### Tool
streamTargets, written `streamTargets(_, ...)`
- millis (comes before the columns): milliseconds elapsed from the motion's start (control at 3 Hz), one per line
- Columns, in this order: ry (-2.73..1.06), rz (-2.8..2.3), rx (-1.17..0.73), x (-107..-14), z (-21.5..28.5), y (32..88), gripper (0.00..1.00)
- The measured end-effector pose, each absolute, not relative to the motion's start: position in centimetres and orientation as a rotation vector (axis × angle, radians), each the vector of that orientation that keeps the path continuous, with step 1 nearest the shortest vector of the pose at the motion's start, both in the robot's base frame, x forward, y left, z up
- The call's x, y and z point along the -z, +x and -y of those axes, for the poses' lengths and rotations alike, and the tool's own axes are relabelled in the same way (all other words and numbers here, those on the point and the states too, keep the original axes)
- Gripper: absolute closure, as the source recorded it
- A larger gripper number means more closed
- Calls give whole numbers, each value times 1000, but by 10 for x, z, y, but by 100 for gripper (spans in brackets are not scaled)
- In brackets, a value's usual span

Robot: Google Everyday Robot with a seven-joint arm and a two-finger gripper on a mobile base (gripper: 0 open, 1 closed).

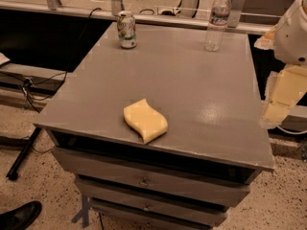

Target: Move water bottle near sponge

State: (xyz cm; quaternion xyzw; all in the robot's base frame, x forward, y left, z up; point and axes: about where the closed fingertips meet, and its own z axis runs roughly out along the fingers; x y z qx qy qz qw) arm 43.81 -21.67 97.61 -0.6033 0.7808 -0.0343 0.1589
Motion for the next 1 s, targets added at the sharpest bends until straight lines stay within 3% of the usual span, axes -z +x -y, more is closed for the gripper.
streamTargets(667,-1662,-2210,113,-974,228,463,0)
streamTargets(1000,-1534,-2179,131,-973,255,516,0)
